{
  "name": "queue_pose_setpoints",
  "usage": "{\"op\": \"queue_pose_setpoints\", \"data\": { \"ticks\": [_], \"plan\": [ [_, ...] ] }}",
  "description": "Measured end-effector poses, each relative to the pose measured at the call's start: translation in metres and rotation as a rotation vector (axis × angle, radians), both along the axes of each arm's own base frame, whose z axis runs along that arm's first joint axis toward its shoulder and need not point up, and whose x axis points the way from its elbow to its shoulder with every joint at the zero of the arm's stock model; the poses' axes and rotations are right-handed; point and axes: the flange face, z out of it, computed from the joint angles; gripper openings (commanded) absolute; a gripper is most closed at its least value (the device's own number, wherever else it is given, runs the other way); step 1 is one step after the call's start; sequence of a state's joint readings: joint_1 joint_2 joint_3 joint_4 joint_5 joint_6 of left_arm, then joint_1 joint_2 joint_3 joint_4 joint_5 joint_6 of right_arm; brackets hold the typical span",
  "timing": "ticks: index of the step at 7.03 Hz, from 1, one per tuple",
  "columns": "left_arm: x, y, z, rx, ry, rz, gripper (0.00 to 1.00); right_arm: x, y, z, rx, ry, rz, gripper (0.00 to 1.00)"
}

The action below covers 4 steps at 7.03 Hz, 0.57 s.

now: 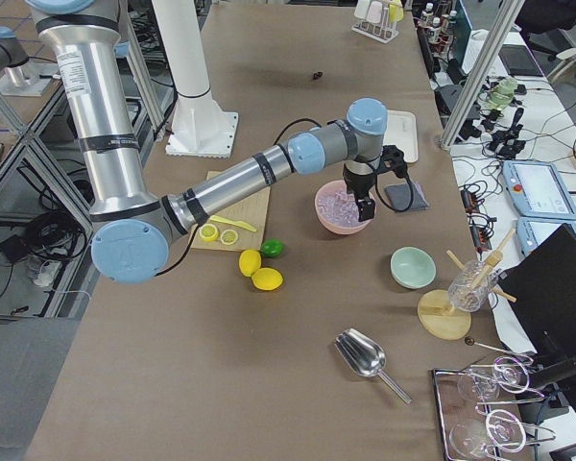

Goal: Put ice and cherries in cup
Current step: 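Reach the right gripper into the pink bowl and grasp an ice cube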

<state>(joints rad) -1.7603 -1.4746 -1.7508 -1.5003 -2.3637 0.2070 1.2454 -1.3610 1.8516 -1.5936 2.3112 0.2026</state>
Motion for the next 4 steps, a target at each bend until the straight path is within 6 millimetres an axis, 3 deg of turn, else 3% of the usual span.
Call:
{"op": "queue_pose_setpoints", "data": {
  "ticks": [4],
  "plan": [
    [-0.001,0.001,-0.001,0.008,0.000,0.003,0.98,-0.120,0.017,-0.005,0.014,0.002,0.068,0.97]
  ]
}}
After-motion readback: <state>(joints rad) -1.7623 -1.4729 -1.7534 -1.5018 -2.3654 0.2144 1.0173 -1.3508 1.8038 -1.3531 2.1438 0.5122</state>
